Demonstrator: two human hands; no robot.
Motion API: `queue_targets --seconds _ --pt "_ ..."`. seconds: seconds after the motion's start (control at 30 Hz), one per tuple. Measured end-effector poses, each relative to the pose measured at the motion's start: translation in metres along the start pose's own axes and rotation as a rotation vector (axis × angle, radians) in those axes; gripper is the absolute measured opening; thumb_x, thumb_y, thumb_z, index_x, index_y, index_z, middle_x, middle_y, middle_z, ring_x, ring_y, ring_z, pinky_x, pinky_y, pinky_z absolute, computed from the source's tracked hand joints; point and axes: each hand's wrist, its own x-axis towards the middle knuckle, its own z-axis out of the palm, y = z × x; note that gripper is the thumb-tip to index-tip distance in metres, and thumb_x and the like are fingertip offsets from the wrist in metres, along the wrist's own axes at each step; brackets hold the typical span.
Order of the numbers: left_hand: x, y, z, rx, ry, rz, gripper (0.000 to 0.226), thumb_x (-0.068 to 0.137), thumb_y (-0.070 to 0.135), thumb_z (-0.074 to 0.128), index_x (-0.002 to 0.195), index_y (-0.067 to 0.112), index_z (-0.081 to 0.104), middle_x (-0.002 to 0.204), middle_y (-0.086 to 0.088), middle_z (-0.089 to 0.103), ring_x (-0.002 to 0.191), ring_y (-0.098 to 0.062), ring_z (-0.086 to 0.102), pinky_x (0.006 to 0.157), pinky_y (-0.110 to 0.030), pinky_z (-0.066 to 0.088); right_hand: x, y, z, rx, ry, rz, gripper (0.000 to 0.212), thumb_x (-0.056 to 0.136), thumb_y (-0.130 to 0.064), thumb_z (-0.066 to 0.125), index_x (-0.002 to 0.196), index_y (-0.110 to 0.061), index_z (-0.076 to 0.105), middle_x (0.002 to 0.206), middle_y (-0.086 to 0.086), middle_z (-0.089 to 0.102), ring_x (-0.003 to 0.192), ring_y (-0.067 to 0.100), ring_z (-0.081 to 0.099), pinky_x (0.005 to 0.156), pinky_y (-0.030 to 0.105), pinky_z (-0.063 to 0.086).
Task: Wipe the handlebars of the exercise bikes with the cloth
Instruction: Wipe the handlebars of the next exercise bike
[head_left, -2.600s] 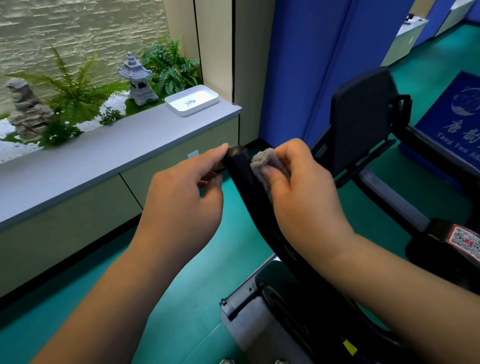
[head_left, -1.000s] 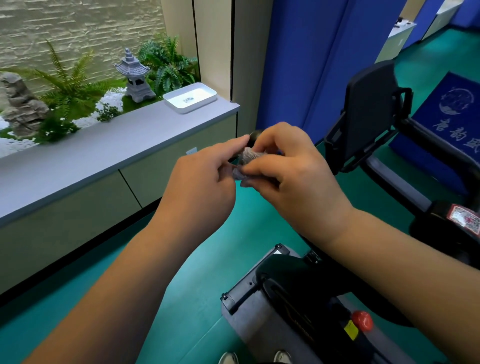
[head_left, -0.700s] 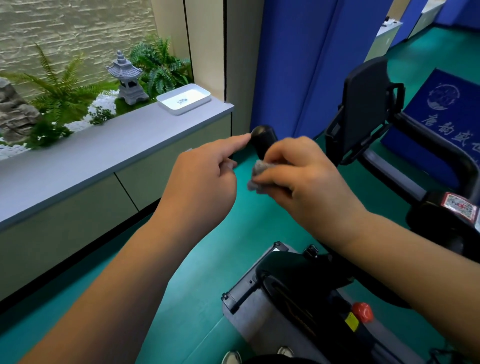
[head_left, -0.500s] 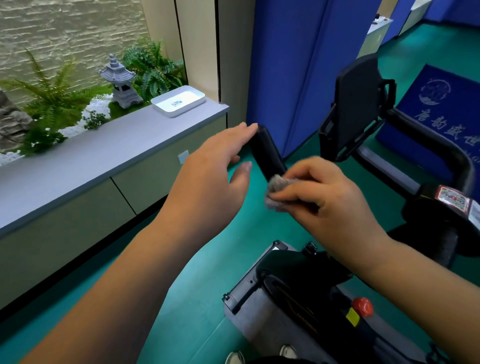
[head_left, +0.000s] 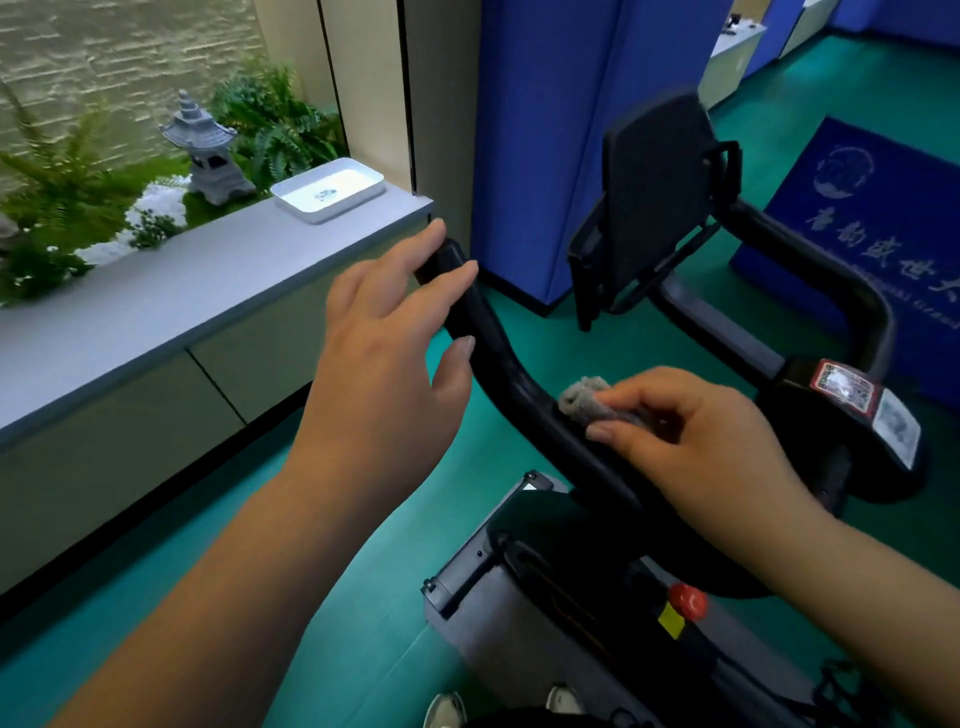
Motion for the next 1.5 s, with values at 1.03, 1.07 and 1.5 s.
queue_targets --seconds 1.03,1.07,1.5 --pt "-0.016 0.024 0.005 0.061 0.035 -0.143 0.051 0.086 -0.002 0.056 0.133 0.016 0.055 0.15 0.004 0.037 0.134 -0.018 0.036 0.106 -0.005 0.016 0.049 0.002 0.027 0.632 -0.326 0.526 0.007 0.089 -0.017 0.066 0.082 -0.018 0.064 0.063 0.002 0.068 0.048 0.01 0.06 0.048 0.021 0.049" --pt "-0.016 0.024 0.005 0.063 0.033 -0.141 0.051 0.086 -0.003 0.056 0.133 0.017 0.055 0.15 0.004 0.037 0.133 -0.018 0.037 0.107 -0.007 0.017 0.051 0.001 0.028 0.64 -0.333 0.514 0.008 0.089 -0.018 0.065 0.082 -0.018 0.064 0.061 0.002 0.066 0.046 0.01 0.059 0.046 0.021 0.048" --pt "-0.01 0.018 -0.002 0.042 0.041 -0.101 0.048 0.085 -0.004 0.055 0.128 0.016 0.06 0.145 0.005 0.044 0.131 -0.017 0.04 0.107 -0.01 0.022 0.059 -0.008 0.024 0.718 -0.344 0.549 0.016 0.091 -0.014 0.062 0.076 -0.017 0.056 0.056 0.002 0.063 0.043 0.01 0.057 0.044 0.02 0.049"
